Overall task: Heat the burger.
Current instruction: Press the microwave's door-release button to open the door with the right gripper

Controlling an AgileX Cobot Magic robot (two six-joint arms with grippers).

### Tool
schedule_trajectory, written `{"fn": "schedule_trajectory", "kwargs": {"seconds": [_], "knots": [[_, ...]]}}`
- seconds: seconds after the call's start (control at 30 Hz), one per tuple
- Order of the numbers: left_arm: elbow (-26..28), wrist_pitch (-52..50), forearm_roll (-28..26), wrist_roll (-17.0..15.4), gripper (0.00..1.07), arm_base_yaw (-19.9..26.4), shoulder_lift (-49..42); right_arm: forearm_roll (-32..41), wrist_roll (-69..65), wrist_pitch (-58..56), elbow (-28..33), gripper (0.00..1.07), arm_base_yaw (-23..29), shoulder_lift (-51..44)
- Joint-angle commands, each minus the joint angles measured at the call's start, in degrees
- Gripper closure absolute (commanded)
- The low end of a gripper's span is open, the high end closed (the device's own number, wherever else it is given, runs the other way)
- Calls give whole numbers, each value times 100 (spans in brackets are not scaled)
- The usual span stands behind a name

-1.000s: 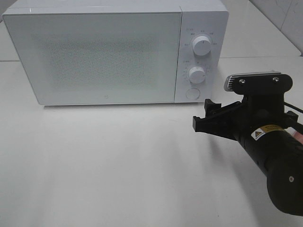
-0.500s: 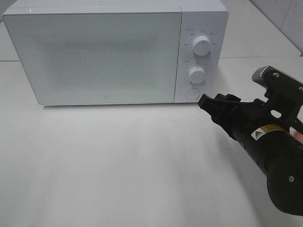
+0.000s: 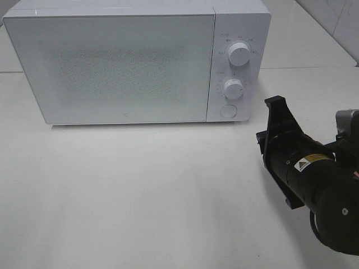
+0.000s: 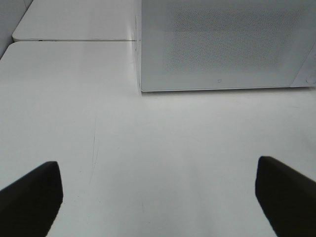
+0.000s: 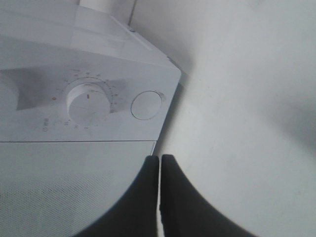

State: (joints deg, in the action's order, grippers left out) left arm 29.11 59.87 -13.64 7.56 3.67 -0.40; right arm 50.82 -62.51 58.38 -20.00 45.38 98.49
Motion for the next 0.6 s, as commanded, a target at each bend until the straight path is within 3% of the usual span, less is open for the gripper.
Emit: {"fn": "schedule_trajectory", "kwargs": {"seconds": [0.03,0.6], "knots": [[-40,-46,11,0,9,0,-97,17,-779,-235,-34,107,23,6],[-40,-46,11,0,9,0,-97,-6,-1243,-206,-516,107,0,464]]}}
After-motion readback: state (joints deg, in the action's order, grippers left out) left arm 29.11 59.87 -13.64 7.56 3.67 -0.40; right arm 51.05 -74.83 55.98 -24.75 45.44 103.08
